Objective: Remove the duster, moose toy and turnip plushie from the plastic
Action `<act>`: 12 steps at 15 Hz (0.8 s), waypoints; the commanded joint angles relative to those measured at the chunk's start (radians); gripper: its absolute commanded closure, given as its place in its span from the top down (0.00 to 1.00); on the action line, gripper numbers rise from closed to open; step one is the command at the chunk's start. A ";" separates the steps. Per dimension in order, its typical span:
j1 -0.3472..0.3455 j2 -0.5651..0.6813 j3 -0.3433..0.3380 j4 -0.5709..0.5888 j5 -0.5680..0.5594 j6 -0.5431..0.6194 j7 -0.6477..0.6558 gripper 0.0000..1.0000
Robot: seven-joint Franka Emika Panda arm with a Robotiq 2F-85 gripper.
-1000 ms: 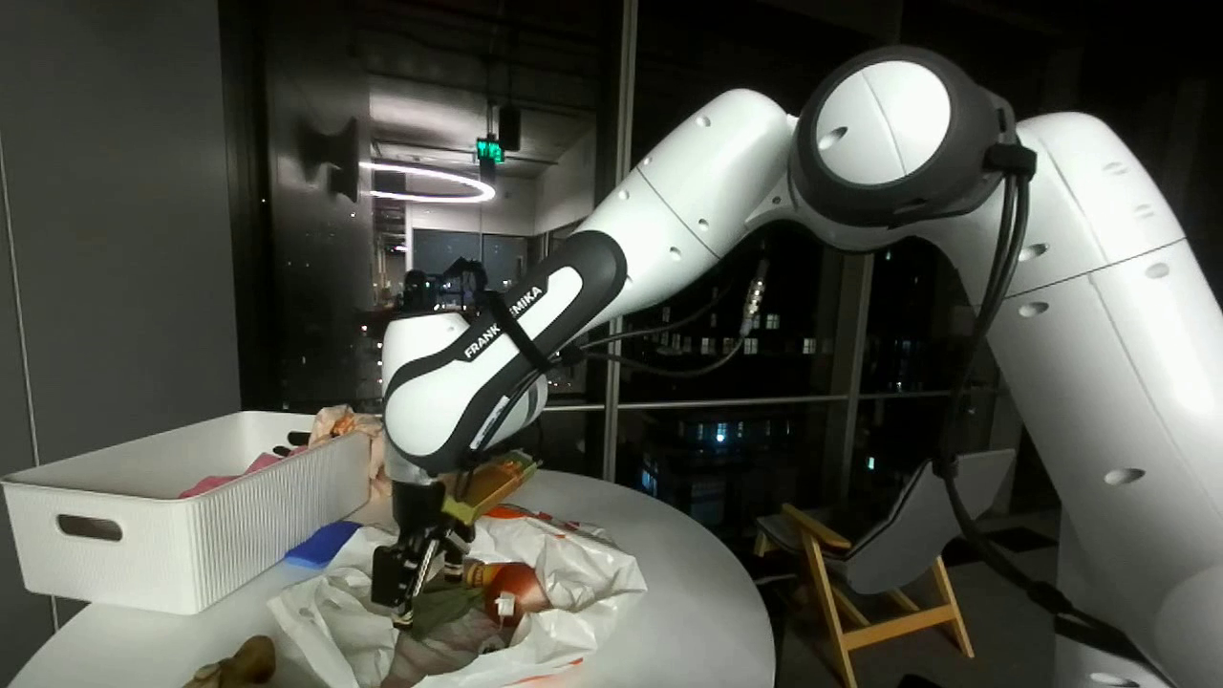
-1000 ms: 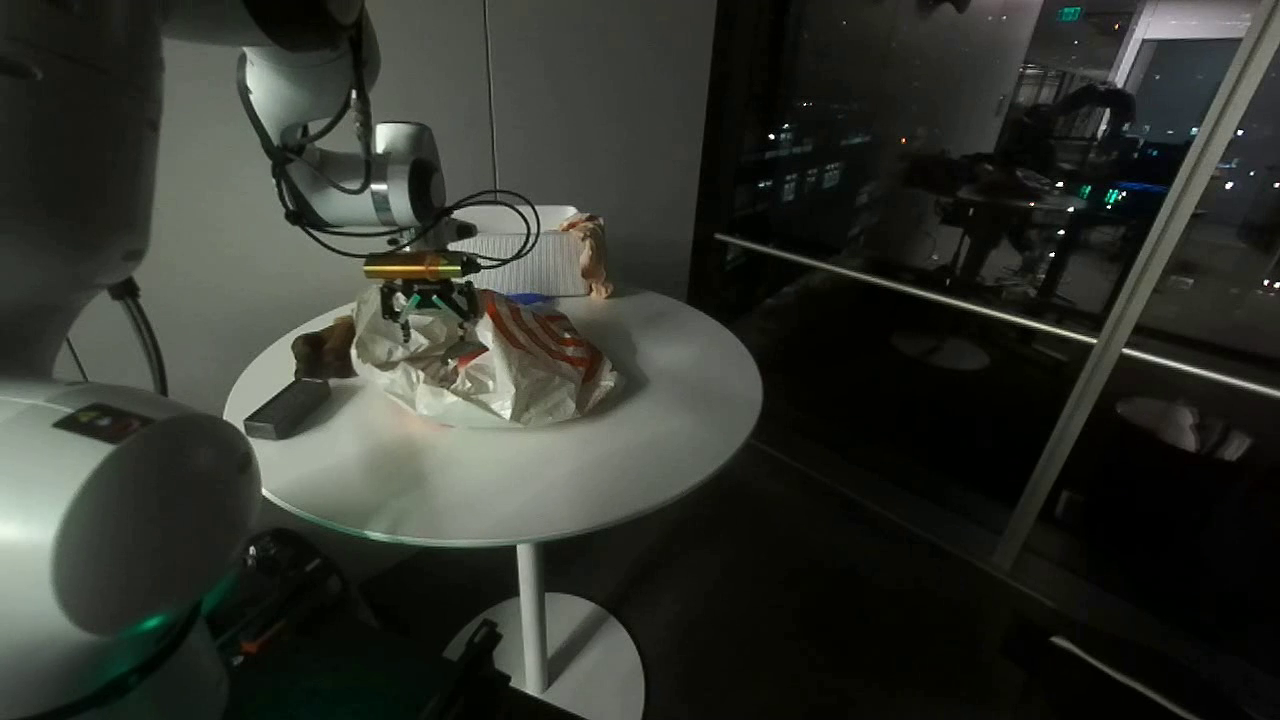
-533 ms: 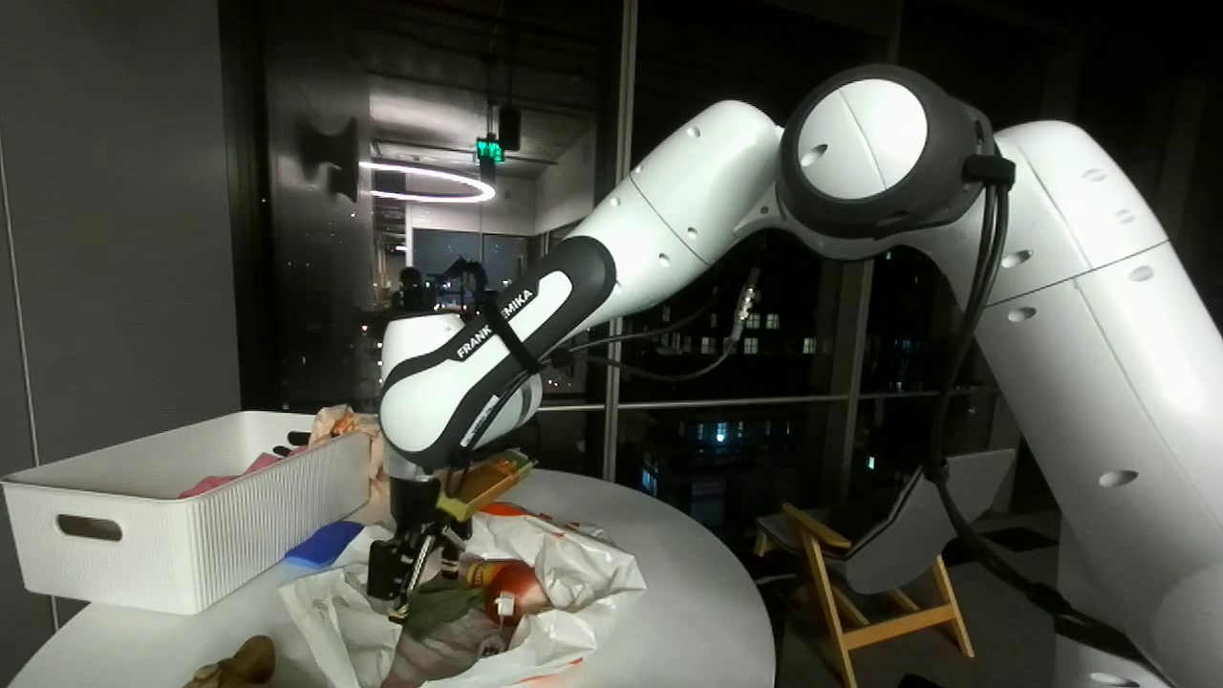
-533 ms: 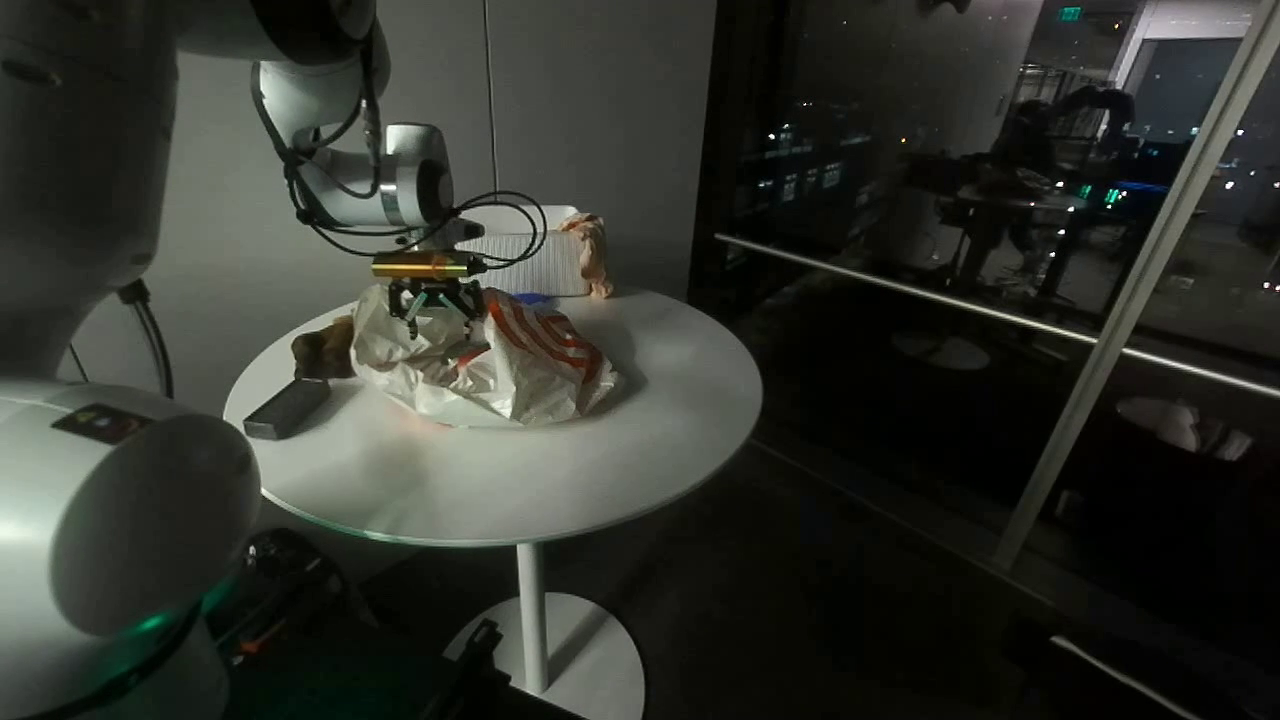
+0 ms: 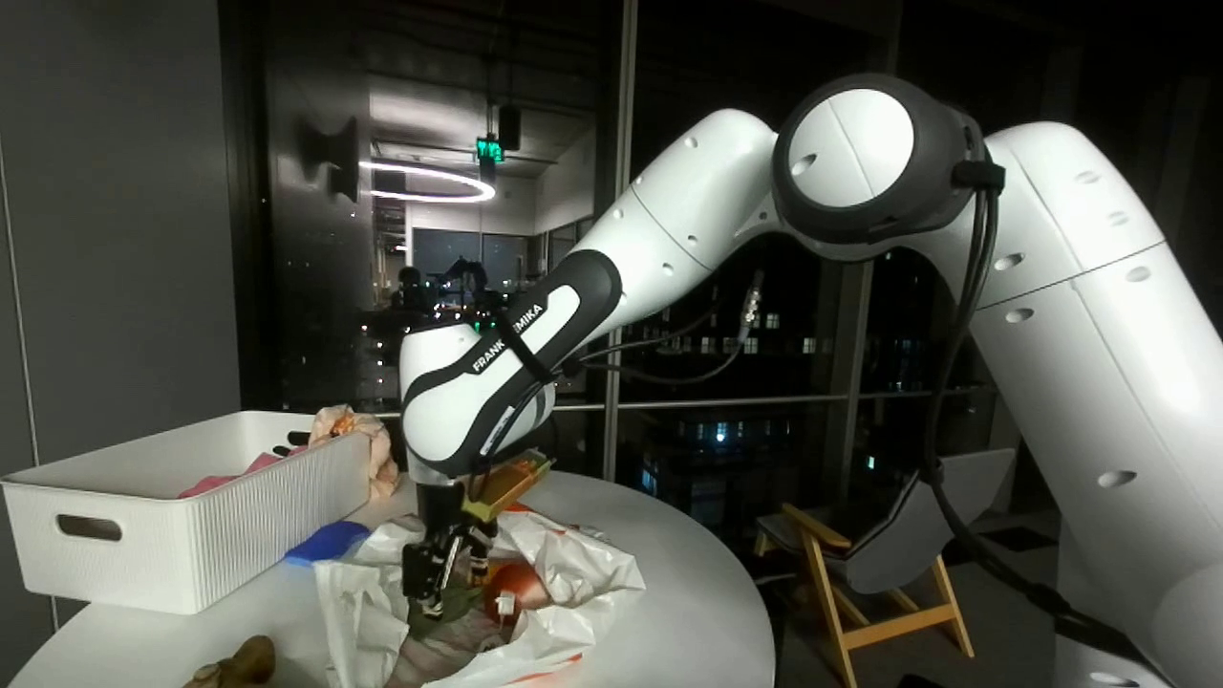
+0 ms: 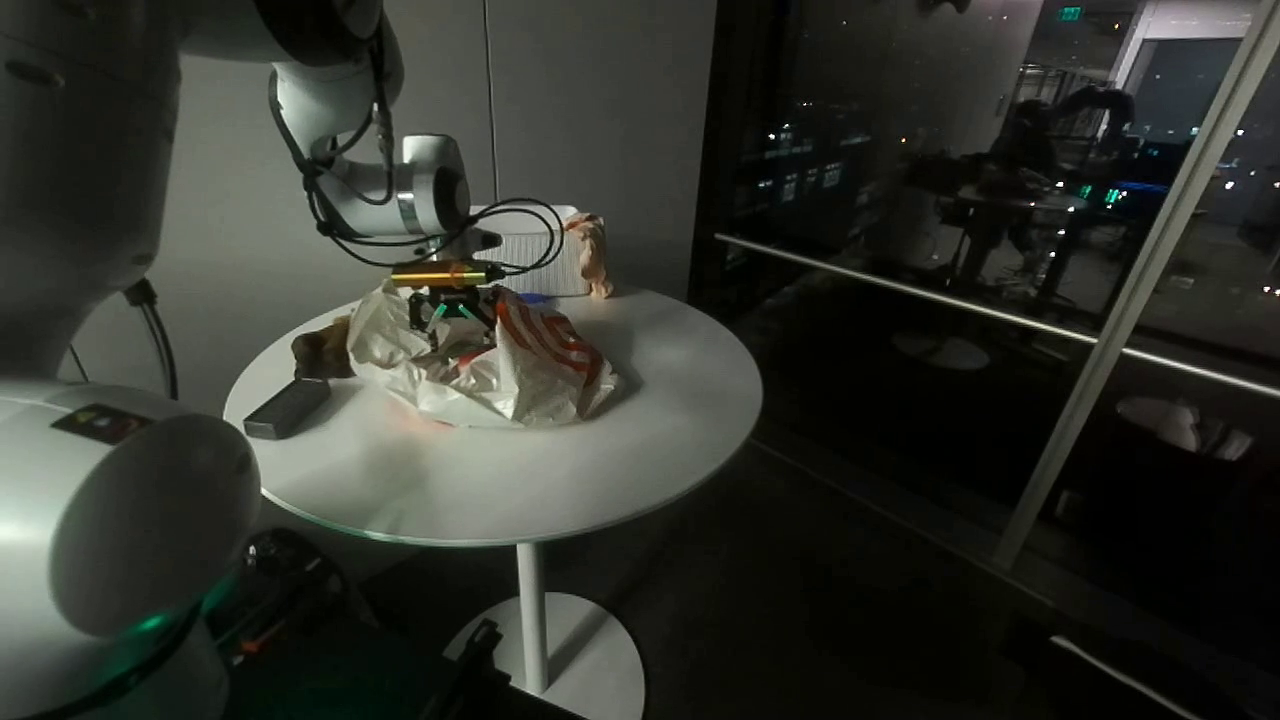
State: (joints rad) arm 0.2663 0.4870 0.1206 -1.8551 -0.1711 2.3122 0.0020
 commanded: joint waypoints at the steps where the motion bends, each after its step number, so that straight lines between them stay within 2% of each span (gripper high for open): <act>1: -0.005 0.036 -0.036 0.031 -0.069 0.024 0.002 1.00; 7: 0.023 0.079 -0.096 0.067 -0.199 0.094 0.052 1.00; 12: 0.068 0.000 -0.148 0.011 -0.328 0.119 0.184 1.00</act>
State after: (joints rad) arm 0.3009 0.5461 0.0089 -1.8106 -0.4385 2.4180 0.1100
